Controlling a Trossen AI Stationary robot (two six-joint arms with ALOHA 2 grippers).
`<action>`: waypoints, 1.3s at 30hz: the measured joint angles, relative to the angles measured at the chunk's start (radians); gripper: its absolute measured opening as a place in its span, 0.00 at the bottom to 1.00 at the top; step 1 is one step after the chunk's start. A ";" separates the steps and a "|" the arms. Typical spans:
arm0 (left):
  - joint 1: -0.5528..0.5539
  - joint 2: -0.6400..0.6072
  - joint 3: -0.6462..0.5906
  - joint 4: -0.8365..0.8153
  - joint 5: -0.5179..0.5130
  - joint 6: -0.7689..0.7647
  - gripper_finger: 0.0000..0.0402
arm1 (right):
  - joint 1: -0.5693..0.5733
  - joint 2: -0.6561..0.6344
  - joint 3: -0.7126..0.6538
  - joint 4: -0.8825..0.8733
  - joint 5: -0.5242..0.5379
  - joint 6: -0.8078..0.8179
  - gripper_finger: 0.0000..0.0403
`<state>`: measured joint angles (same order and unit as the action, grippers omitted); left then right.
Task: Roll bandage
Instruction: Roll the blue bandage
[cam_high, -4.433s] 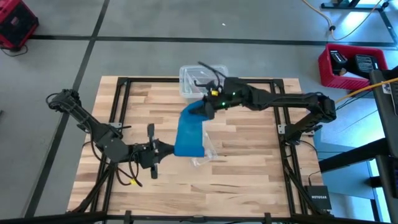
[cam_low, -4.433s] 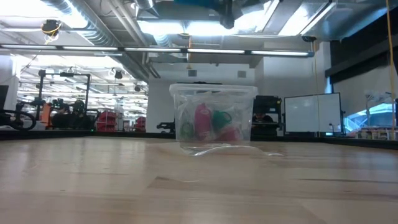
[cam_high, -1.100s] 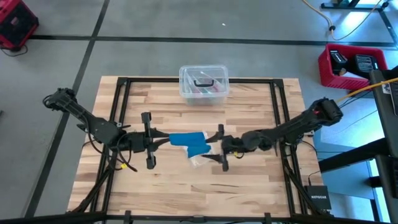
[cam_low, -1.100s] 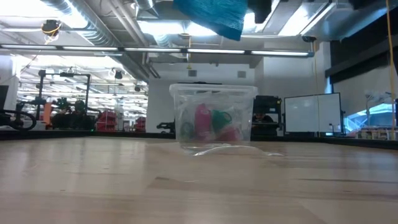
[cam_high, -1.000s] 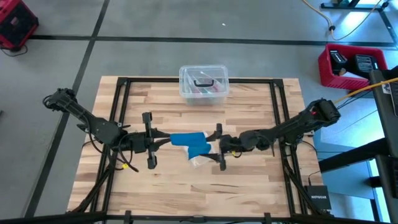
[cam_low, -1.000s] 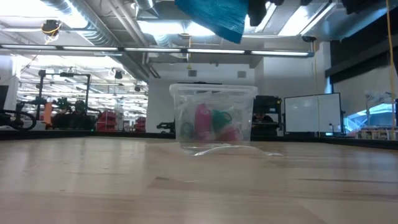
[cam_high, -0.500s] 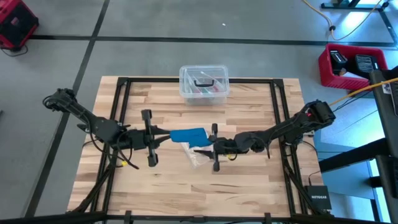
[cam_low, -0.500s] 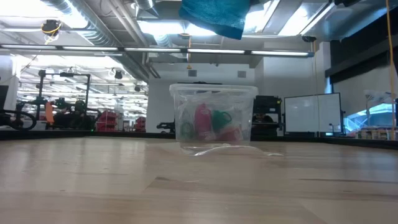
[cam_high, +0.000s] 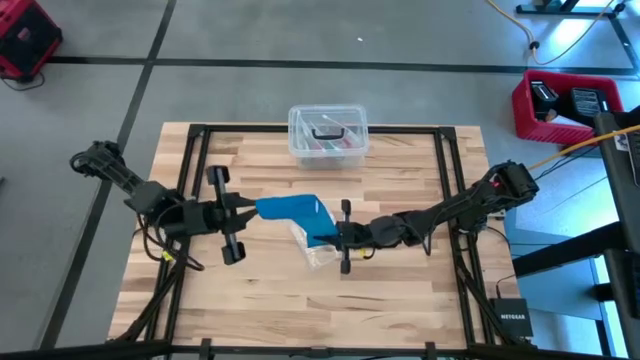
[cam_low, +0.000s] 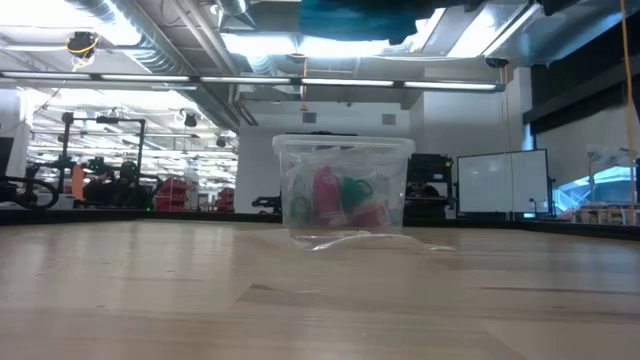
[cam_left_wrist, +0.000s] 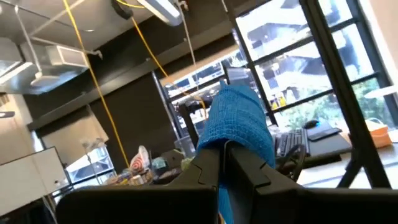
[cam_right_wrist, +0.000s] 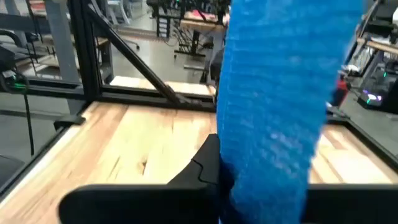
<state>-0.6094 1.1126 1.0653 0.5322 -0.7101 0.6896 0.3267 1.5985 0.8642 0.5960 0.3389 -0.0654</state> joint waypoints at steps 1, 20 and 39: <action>0.000 0.000 0.001 -0.010 0.000 -0.001 0.00 | 0.000 0.002 0.000 -0.003 0.002 0.005 0.03; 0.015 0.003 0.001 -0.268 -0.008 -0.110 0.00 | 0.000 -0.035 -0.001 0.024 -0.034 -0.041 0.58; 0.025 0.002 0.001 -0.260 -0.007 -0.105 0.00 | 0.046 -0.076 -0.001 -0.259 -0.049 0.084 0.55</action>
<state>-0.5842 1.1149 1.0660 0.2722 -0.7174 0.5847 0.3729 1.5228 0.8627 0.3369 0.2901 0.0191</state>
